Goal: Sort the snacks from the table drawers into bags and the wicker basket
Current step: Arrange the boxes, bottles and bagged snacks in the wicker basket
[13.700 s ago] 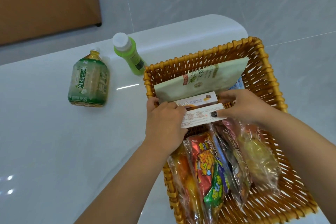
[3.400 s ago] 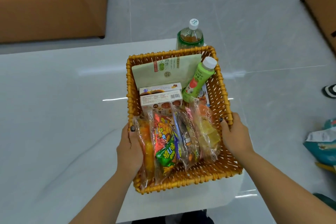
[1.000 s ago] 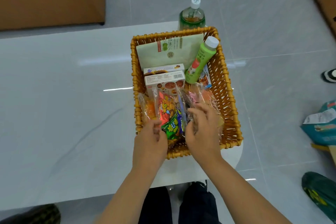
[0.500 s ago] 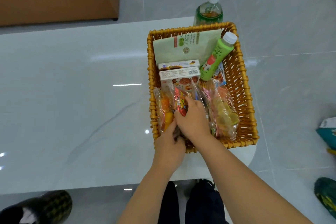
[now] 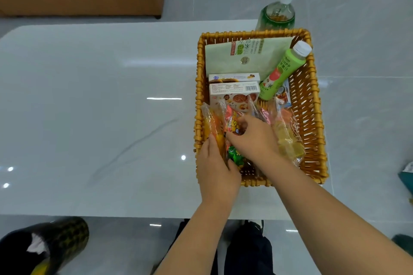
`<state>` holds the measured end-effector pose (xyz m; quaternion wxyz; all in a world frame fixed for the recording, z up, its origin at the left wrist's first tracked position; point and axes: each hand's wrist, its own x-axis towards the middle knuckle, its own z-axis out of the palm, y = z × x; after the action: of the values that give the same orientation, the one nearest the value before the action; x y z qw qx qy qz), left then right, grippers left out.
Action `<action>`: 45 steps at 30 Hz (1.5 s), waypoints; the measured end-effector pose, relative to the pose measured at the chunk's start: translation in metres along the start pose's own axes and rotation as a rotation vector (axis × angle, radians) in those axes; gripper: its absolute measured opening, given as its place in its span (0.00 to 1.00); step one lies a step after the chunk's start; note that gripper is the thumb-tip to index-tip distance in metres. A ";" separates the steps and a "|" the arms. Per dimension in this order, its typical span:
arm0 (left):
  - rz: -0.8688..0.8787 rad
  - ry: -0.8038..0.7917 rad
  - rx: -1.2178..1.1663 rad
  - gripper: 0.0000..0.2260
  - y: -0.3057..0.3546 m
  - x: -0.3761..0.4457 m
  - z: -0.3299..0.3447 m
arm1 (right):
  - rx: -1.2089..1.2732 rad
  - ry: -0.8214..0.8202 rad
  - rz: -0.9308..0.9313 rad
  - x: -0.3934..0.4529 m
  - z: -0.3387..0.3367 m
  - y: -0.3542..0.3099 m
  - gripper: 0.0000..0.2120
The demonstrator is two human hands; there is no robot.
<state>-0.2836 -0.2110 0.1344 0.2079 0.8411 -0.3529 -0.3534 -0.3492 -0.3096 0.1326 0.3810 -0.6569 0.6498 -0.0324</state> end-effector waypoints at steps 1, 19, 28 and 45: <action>-0.017 -0.010 -0.002 0.34 0.000 -0.002 0.004 | 0.106 0.050 -0.045 -0.004 -0.001 0.006 0.17; 0.045 -0.036 0.243 0.37 0.003 0.016 0.012 | -0.023 -0.061 0.045 -0.024 0.001 0.070 0.40; -0.005 0.006 0.159 0.37 0.013 0.011 0.014 | 0.069 -0.049 -0.039 -0.025 -0.050 0.063 0.26; 0.173 -0.382 0.274 0.38 0.061 0.025 0.052 | -0.110 0.115 0.044 0.000 -0.035 0.110 0.28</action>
<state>-0.3368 -0.2748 0.1253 0.0507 0.7459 -0.5012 -0.4357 -0.4589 -0.3109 0.0974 0.3069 -0.6595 0.6857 -0.0256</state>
